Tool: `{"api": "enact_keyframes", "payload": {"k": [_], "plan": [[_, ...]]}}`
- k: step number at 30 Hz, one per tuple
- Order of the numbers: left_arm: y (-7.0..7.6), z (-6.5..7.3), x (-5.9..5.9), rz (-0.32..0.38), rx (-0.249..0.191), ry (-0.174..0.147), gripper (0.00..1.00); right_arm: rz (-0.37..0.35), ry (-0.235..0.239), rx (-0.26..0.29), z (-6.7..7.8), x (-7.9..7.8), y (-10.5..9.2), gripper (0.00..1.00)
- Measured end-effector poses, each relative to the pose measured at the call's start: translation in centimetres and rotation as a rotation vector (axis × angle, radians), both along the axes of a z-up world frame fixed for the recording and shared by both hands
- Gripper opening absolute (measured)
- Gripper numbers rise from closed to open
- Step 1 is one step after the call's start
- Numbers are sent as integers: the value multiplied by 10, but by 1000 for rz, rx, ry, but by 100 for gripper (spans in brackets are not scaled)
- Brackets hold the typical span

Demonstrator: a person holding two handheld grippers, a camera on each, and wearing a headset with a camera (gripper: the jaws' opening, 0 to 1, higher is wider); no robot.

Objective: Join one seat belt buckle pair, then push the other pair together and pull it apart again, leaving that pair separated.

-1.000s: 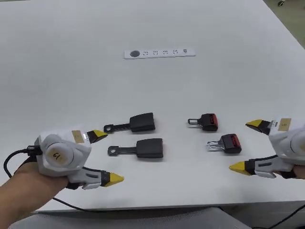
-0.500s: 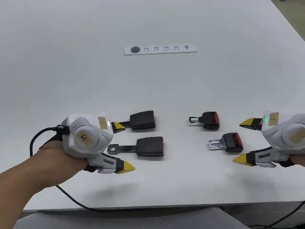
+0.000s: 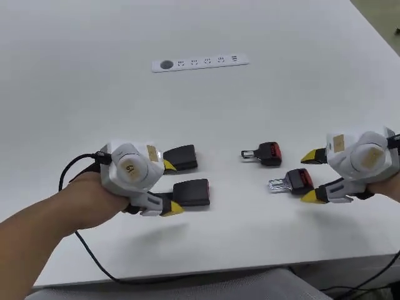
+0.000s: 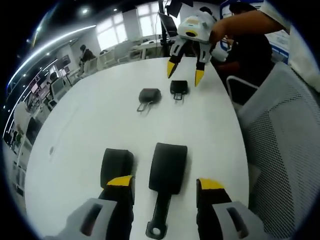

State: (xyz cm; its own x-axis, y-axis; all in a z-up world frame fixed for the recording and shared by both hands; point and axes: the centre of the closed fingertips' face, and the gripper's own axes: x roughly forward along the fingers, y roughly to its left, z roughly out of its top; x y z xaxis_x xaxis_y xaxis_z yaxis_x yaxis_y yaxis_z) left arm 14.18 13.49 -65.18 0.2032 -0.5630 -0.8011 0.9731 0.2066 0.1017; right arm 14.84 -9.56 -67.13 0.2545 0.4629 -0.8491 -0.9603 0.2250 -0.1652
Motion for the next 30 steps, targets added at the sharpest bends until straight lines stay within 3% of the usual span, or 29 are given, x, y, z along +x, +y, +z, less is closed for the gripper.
{"api": "enact_keyframes", "payload": {"k": [4, 10, 17, 23, 30], "plan": [[-2, -6, 6, -14, 12, -3, 49, 1, 19, -14, -6, 6, -7, 42], [-6, -9, 12, 1, -9, 33, 44, 22, 44, -12, -8, 9, -1, 37], [-15, -15, 8, -62, 8, 53, 45, 60, 92, -24, -17, 5, 4, 37], [-13, -20, 12, -78, -2, 66, 46, 66, 115, -15, -21, 7, 4, 38], [-14, -23, 7, -109, 6, 92, 42, 78, 146, -27, -26, 6, 2, 36]]}}
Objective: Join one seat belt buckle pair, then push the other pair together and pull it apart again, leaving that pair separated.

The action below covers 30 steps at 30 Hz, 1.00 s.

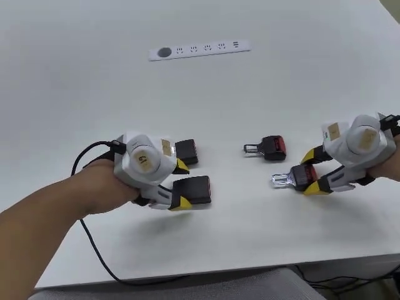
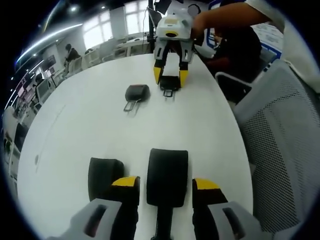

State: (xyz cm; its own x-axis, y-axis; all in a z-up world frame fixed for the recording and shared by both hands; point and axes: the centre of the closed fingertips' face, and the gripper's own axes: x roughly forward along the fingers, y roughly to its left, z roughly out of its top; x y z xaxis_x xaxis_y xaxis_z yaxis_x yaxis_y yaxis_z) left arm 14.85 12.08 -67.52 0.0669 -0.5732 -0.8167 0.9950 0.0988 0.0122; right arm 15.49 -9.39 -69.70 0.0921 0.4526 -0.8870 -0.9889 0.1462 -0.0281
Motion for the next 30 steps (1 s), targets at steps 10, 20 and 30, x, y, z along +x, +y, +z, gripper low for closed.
{"api": "enact_keyframes", "payload": {"k": [10, 20, 30], "plan": [[5, -12, -3, -39, 34, 3, 38, 4, 25, 10, 1, -1, 1, 35], [5, -15, -2, -77, 67, -23, 33, 44, 28, 25, 0, 0, 2, 35], [7, -15, -3, -83, 70, -25, 33, 47, 28, 10, -1, 0, 2, 34]]}}
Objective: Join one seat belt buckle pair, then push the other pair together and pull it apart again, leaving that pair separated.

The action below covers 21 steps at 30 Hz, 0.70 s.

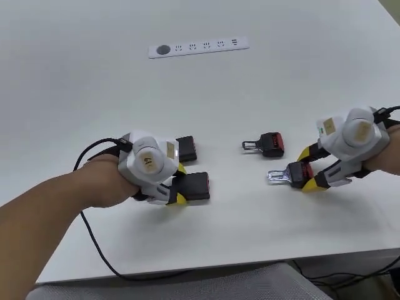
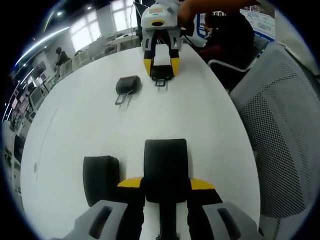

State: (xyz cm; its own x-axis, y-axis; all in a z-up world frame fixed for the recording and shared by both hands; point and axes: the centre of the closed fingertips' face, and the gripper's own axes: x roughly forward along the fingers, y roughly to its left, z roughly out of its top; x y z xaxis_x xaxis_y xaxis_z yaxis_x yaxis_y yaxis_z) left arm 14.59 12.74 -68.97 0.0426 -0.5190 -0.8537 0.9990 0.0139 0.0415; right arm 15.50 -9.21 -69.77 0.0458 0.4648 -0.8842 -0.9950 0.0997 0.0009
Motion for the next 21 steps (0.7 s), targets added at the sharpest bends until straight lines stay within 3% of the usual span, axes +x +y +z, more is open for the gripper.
{"api": "enact_keyframes", "payload": {"k": [21], "plan": [[1, -1, 3, -5, -4, 3, 33, -23, 3, -18, 1, 1, 0, 34]]}}
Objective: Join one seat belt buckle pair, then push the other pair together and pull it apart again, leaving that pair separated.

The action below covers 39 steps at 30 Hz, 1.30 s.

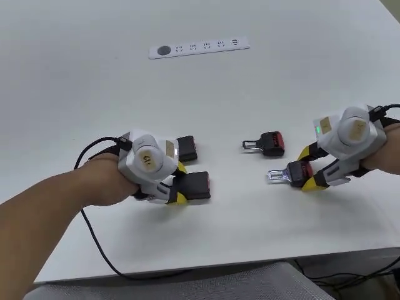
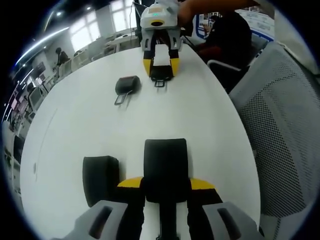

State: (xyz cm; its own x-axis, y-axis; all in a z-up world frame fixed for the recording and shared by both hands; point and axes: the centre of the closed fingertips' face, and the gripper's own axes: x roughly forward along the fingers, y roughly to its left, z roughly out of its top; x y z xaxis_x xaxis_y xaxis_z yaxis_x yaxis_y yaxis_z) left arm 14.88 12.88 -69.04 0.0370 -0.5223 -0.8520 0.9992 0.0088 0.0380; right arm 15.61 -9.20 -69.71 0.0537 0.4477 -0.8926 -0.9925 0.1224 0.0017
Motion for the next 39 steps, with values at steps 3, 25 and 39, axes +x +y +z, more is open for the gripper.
{"api": "enact_keyframes", "payload": {"k": [3, 25, 39], "plan": [[0, 0, 0, 5, -4, 2, 33, 2, -1, -6, 0, 0, 1, 34], [0, -1, 0, 16, -1, 20, 33, 19, -39, 39, 3, -9, 43, 34], [0, -1, -2, 25, 6, 19, 33, 38, -36, 82, 3, -12, 84, 34]]}}
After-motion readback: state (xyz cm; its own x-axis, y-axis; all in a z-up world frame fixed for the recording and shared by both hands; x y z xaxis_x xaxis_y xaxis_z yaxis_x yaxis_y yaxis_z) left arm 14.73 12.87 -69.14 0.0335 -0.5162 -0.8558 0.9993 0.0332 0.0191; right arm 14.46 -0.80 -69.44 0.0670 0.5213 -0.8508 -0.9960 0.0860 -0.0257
